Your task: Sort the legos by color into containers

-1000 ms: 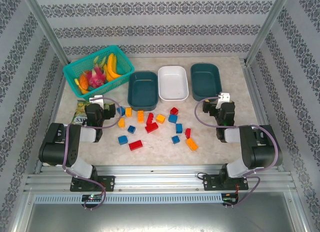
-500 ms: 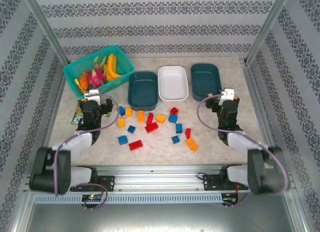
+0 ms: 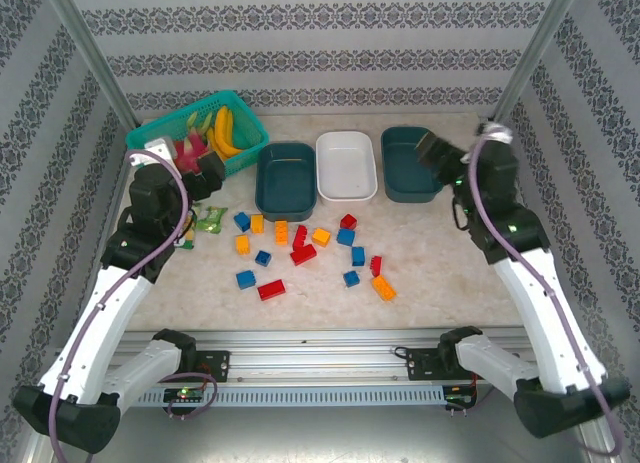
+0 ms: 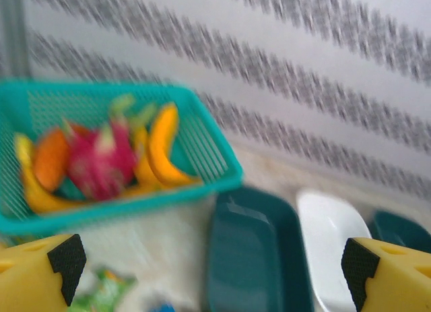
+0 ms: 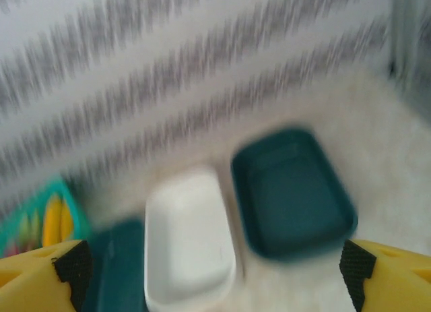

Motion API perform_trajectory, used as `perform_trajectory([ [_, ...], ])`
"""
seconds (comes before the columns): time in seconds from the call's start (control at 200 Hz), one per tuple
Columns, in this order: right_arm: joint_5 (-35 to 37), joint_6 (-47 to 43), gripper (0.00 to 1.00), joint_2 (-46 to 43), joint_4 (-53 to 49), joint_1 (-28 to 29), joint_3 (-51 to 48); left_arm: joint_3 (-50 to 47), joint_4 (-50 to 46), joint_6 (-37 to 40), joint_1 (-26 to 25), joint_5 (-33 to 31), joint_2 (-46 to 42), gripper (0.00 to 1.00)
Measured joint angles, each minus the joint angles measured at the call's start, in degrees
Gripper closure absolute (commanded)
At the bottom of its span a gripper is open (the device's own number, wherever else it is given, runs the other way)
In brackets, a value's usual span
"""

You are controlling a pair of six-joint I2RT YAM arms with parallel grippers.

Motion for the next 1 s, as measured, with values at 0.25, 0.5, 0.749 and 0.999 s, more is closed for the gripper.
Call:
perform_trajectory([
  [0.25,-5.0,2.6,0.14,11.2,-23.7,22.1,-3.5,-5.3,-11.0,-2.7,-10.0,17.3,-0.2,0.00],
  [0.5,-7.2,4.4,0.15,18.8,-27.9,29.2,-14.9,-12.9,-13.7,-5.8,-18.1,24.2,-9.8,0.00],
  [0.749,-8.7,1.7,0.18,23.3,-23.8,25.0,-18.3,-14.0,-13.7,-8.5,-21.2,25.3,-11.0,0.00],
  [0.999,-11.3,-2.7,0.30,28.5,-20.2,20.1,-18.8,-14.1,-13.0,-9.4,-22.9,25.3,-9.6,0.00],
])
